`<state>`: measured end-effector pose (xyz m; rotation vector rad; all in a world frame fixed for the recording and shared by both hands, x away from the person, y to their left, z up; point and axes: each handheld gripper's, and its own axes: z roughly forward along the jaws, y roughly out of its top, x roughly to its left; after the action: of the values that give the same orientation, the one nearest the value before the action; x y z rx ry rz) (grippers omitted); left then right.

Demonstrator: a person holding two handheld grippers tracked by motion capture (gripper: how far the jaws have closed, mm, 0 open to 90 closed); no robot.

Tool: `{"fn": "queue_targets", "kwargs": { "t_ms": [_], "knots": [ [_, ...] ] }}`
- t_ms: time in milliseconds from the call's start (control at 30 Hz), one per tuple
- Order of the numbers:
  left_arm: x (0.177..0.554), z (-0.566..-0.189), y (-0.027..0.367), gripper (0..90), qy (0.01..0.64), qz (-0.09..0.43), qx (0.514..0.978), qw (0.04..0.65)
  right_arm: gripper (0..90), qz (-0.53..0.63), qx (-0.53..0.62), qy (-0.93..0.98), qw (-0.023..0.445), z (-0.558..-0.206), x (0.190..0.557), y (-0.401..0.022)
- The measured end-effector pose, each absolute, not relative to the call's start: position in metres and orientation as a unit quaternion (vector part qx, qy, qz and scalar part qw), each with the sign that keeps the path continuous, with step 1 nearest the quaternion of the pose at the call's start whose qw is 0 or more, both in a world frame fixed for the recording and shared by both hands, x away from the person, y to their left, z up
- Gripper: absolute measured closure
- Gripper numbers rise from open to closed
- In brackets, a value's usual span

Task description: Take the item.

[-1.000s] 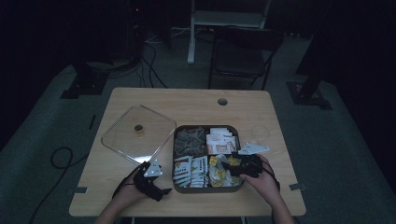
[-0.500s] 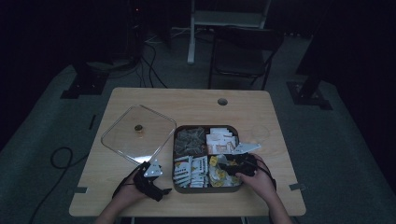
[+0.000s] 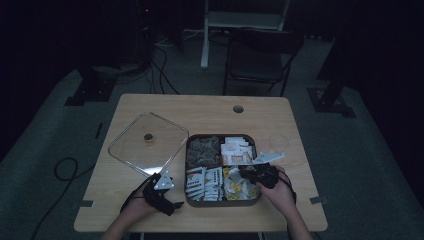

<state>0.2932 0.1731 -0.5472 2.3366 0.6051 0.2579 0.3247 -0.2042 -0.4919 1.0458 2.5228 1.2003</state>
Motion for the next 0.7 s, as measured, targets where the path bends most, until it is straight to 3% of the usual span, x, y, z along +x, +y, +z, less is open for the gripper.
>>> {"fn": "queue_targets", "kwargs": {
  "t_ms": [700],
  "knots": [
    [0.293, -0.547, 0.173, 0.3, 0.234, 0.100, 0.902, 0.350, 89.9, 0.449, 0.337, 0.816, 0.137, -0.457, 0.322, -0.209]
  ]
}}
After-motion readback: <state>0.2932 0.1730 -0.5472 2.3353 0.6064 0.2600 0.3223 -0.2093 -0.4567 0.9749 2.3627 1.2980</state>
